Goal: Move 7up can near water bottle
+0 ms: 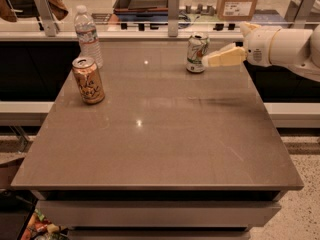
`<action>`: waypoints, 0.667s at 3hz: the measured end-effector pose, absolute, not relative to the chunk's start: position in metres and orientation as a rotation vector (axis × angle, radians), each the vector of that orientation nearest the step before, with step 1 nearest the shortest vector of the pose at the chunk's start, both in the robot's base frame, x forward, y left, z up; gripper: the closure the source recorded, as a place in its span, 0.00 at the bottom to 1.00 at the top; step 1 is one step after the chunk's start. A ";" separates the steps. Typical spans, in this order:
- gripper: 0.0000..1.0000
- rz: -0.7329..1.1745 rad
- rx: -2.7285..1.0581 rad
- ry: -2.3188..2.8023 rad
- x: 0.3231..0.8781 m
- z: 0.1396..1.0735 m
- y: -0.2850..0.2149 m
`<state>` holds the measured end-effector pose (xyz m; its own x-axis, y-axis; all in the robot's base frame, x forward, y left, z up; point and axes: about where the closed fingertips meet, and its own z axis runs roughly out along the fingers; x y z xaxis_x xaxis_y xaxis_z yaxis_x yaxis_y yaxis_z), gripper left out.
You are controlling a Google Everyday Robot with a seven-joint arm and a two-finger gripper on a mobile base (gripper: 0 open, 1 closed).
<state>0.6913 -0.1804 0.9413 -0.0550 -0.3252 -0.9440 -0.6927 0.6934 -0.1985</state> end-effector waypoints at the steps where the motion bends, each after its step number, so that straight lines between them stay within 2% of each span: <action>1: 0.00 0.406 -0.798 1.634 0.712 0.934 -0.177; 2: 0.00 0.456 -0.773 1.605 0.730 0.928 -0.168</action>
Offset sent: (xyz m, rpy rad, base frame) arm 0.0608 0.0178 -0.0198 0.1721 -0.0196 0.0284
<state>0.7300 -0.1676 0.9276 -0.0415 -0.2249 -0.9735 -0.7029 0.6990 -0.1316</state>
